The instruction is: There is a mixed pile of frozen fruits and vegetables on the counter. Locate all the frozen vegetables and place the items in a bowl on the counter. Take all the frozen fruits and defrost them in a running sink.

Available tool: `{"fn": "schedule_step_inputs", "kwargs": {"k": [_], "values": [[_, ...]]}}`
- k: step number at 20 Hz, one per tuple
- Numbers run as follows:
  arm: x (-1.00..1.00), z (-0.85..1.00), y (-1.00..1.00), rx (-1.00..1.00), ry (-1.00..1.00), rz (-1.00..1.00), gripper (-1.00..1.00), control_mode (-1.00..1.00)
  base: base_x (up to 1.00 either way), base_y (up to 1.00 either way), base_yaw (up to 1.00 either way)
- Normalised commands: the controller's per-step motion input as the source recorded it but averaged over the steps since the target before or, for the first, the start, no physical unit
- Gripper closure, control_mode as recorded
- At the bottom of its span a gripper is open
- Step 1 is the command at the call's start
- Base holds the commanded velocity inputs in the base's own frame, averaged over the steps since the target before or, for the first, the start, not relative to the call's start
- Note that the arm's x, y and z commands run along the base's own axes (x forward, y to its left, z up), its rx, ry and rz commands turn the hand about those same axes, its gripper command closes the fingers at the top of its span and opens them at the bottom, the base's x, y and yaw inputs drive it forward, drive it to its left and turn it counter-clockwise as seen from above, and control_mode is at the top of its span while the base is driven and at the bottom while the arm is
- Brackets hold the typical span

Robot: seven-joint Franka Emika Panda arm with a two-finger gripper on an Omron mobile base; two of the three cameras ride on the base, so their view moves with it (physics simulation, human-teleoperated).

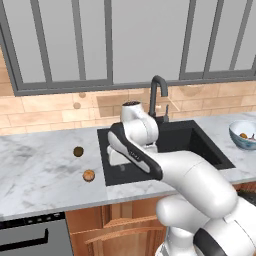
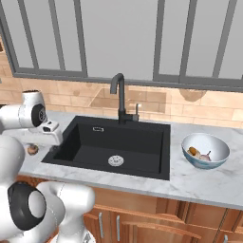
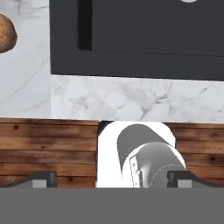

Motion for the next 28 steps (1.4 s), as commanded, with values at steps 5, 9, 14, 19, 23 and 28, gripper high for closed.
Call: {"fn": "schedule_step_inputs", "kwargs": {"k": [5, 9, 14, 19, 23, 28], "values": [[0.03, -0.20, 0.61, -0.02, 0.01, 0.00, -1.00, -1.00, 0.00, 0.00, 0.00], [0.04, -0.14, 0.61, -0.03, 0.01, 0.00, -1.00, -1.00, 0.00, 0.00, 0.00], [0.10, -0.14, 0.53, -0.02, 0.04, 0.00, -1.00, -1.00, 0.00, 0.00, 0.00], [0.13, -0.04, 0.37, -0.01, 0.03, 0.01, -1.00, -1.00, 0.00, 0.00, 0.00], [0.25, -0.01, 0.18, 0.00, 0.06, 0.01, -1.00, -1.00, 0.00, 0.00, 0.00], [0.21, 0.01, 0.01, 0.02, 0.05, 0.02, -1.00, -1.00, 0.00, 0.00, 0.00]]}}
